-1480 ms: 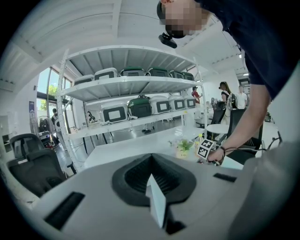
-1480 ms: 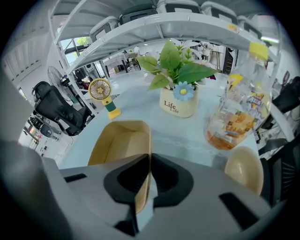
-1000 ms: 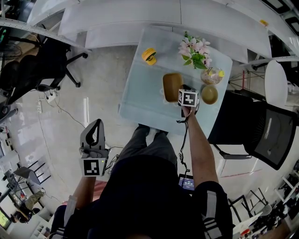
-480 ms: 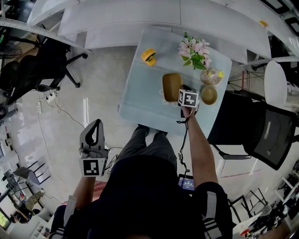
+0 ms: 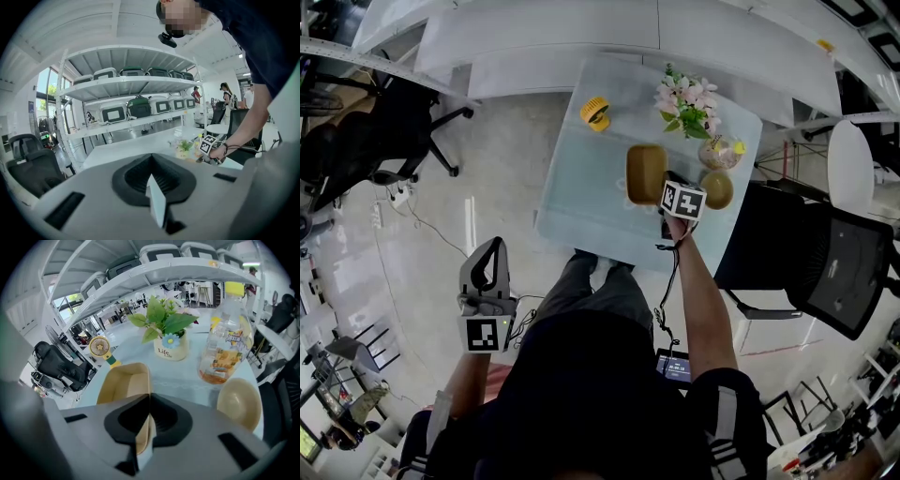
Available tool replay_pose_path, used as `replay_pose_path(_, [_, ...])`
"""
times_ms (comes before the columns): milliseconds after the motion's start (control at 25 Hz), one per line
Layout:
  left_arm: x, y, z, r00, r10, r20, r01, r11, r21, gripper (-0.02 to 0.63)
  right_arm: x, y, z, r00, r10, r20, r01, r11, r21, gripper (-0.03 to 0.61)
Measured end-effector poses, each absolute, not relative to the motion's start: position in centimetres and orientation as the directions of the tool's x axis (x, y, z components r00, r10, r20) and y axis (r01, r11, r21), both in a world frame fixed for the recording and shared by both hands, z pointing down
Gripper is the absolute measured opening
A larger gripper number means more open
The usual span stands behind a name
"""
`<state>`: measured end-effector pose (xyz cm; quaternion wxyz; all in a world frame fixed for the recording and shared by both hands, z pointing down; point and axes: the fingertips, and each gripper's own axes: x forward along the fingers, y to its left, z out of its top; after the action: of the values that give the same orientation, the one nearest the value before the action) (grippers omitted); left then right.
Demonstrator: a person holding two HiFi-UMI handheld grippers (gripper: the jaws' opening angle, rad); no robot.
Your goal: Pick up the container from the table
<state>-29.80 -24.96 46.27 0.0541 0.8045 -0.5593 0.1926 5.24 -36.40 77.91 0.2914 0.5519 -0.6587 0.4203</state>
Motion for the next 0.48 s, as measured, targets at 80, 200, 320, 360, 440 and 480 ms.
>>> replay_pose_path(80, [-29.5,-25.0,46.1,0.307,-0.879,0.364,-0.919,-0.374,-0.129,0.005,5.3,-36.2,77.4,-0.223,-0.481,0.848,-0.972,0.042,-0.232,0.011])
replay_pose_path(200, [-29.2,-25.0,46.1,0.309,-0.878,0.365,-0.919,-0.375,-0.124,0.005,5.5,-36.0,76.2,-0.228,-0.485,0.844,-0.972,0.058,-0.23,0.011])
replay_pose_path(320, [-28.8,-25.1,46.1,0.316,-0.877,0.363,-0.917,-0.38,-0.119,0.005,5.6,-35.9,75.2,-0.242,-0.491,0.837,-0.969,0.074,-0.236,0.011])
replay_pose_path(360, [-28.6,-25.1,46.0,0.321,-0.877,0.358,-0.916,-0.384,-0.119,0.005,5.6,-35.9,74.8,-0.246,-0.493,0.834,-0.968,0.077,-0.24,0.011])
replay_pose_path(440, [-28.3,-25.2,46.0,0.328,-0.877,0.352,-0.914,-0.388,-0.115,0.005,5.8,-35.8,73.9,-0.249,-0.498,0.831,-0.967,0.077,-0.243,0.011])
replay_pose_path(480, [-28.3,-25.2,45.9,0.328,-0.877,0.352,-0.915,-0.387,-0.111,0.005,5.8,-35.8,73.4,-0.253,-0.499,0.829,-0.966,0.078,-0.248,0.011])
